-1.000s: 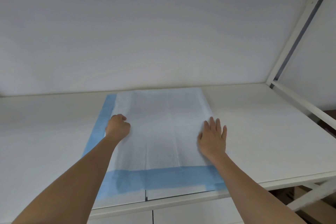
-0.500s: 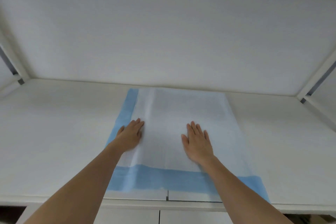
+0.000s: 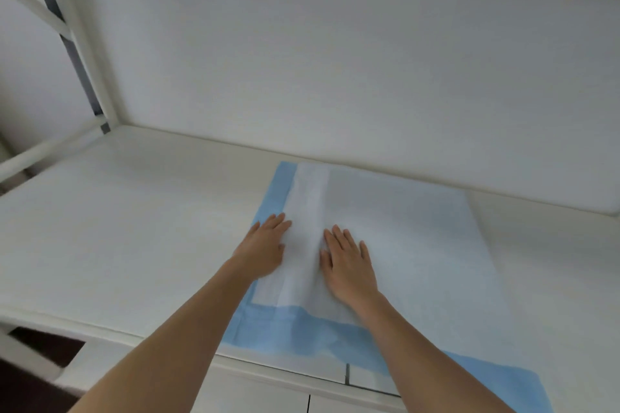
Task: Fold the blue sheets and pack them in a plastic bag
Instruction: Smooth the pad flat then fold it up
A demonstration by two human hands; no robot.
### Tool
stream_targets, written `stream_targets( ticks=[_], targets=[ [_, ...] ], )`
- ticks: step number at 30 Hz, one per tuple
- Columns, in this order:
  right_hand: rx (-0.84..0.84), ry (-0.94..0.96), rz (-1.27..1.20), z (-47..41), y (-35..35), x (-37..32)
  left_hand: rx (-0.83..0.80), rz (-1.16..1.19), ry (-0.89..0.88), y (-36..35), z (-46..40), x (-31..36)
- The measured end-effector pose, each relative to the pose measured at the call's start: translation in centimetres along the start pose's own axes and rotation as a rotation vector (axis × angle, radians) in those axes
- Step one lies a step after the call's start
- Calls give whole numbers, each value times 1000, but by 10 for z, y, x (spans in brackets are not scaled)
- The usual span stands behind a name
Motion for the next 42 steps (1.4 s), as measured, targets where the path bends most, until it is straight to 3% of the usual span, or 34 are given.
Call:
stream_targets(
  ticks=[4,11,16,20,25,36,42],
  targets=[
    [33,3,-17,0,0,1,60,324,-42,2,-9,30],
    [126,16,-171,-6,11,16,3,531,-9,-25,-17,62],
    [109,2,-81,-3,6,22,2,554,38,-31,-15,60],
    [121,7,-29,-3,4,18,-19,440,92,-24,-23,59],
    [122,11,-28,0,3,20,81,324,214,-17,-35,52],
    [127,14,-34,0,-1,21,189,573,355,-21,-35,42],
    [170,-18,-291,-1,3,26,185,752,461,-18,-35,44]
  ],
)
Point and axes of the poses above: each hand's wrist, its own z-axis away from the middle knuckle, its own y-axis out of the back of the hand, x = y × z, the point moved 6 cm from there along -z, towards the middle knuckle, and after that the axes turned 5 degrees about z, right-handed, at the moved point
